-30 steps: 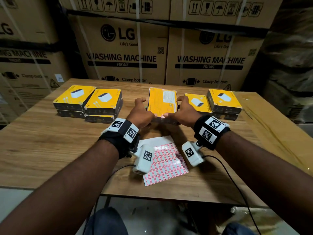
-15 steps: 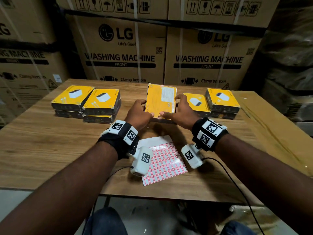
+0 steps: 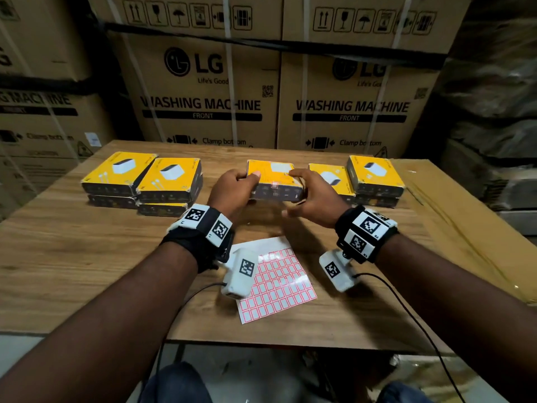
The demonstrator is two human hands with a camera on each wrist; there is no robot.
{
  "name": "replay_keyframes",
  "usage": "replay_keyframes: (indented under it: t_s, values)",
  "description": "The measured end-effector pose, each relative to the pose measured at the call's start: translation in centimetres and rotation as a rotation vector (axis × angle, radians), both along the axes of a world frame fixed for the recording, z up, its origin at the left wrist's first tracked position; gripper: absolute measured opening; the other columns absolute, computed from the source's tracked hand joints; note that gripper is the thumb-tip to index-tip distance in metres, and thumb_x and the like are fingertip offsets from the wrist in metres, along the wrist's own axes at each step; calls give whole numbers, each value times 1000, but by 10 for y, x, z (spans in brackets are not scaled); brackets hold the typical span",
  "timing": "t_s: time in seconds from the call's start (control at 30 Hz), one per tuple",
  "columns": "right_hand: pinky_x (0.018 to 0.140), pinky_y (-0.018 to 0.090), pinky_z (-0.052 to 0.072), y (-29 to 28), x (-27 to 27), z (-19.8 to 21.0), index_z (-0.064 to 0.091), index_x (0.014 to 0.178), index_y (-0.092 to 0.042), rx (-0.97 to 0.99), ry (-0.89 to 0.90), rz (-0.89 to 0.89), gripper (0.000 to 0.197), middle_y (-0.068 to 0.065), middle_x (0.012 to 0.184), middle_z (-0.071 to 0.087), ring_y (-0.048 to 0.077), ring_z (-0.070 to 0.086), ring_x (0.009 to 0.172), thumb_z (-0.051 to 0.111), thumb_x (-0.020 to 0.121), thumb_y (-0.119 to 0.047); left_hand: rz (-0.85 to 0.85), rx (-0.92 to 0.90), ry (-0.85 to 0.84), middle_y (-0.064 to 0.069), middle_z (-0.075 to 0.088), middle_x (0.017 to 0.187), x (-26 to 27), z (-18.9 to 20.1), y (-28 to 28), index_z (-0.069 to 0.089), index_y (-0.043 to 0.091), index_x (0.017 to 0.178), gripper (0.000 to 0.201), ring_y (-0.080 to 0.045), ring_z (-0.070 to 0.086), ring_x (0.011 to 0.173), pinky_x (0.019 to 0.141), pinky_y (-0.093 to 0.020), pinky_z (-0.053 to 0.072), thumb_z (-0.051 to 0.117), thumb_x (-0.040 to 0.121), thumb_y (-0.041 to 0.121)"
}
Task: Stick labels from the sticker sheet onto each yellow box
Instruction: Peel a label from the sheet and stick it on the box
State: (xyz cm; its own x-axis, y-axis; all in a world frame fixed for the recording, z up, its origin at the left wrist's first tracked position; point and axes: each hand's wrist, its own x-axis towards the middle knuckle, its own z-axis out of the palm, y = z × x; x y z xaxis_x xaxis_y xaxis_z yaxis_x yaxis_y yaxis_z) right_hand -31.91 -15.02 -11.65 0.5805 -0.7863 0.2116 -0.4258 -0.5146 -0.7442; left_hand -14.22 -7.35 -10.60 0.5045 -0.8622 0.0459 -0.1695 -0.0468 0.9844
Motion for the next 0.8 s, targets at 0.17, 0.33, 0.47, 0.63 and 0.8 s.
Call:
replay_keyframes:
  t_s: [0.17, 0.33, 0.47, 0.63, 0.8]
  values:
    - [61, 5, 45, -6, -3, 1, 61, 117, -18, -151, -167, -73, 53, 2, 121, 59, 0, 62, 78, 81, 71, -1, -29, -49, 22, -5, 52, 81, -9, 13, -2, 57, 14, 76, 15, -25, 56, 82, 79, -55, 57, 53, 91, 17]
    - [63, 16, 48, -15, -2, 4, 59, 116, -14, -82, -244, -99, 36, -3, 105, 65, 5, 61, 76, 73, 83, -12, -114, -82, 117, 0, 57, 84, -12, 17, 3, 60, 18, 87, 15, -20, 59, 83, 74, -38, 54, 53, 98, 26]
    - [55, 32, 52, -17, -5, 10, 64, 105, -20, 117, -384, -87, 14, 1, 91, 67, 12, 62, 71, 62, 93, -15, -217, -72, -143, -1, 69, 116, -1, 8, 5, 60, 19, 125, 39, -16, 66, 104, 82, -38, 58, 70, 87, 23]
    - [51, 23, 42, -17, -5, 26, 61, 87, -18, 191, -443, -162, 16, -13, 64, 59, 1, 52, 52, 53, 99, -22, -193, 43, -493, 7, 70, 116, 7, -4, 5, 64, 27, 123, 45, -12, 65, 105, 90, -33, 52, 68, 83, 46]
    - [63, 40, 59, -25, -4, 24, 68, 105, -19, 194, -374, -244, 38, -8, 83, 70, 11, 67, 72, 58, 88, -52, -174, 87, -310, 2, 72, 99, 1, -10, 1, 54, 29, 129, 49, -16, 69, 89, 79, -38, 58, 61, 86, 52]
